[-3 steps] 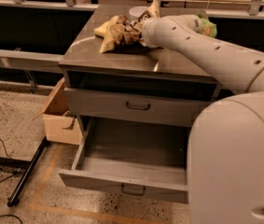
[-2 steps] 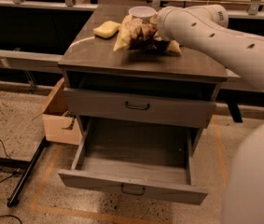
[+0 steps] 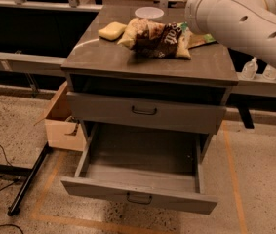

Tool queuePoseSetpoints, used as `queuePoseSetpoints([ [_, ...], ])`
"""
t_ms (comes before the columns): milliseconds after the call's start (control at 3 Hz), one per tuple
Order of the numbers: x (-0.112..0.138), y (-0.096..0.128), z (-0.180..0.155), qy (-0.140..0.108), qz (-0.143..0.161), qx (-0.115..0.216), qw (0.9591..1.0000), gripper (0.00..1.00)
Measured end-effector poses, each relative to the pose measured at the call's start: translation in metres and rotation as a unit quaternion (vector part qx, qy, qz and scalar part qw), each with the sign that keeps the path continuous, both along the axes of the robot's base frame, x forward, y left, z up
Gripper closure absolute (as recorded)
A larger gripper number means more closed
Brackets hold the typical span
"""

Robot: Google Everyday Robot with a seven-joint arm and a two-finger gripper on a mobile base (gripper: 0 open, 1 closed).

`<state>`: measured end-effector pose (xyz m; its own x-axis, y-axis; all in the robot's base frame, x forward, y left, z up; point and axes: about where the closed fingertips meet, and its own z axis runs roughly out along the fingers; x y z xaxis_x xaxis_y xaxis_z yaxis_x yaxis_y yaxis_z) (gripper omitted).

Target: Pick brown chip bag from middle drawer and place on counter

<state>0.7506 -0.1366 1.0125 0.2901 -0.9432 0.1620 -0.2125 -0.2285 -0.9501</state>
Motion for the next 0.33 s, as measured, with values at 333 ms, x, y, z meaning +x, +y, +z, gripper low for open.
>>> queuePoseSetpoints([
  [333,-0.0129,-0.0097,0.0123,0.007,-0.015,-0.026,0.9995,0.00],
])
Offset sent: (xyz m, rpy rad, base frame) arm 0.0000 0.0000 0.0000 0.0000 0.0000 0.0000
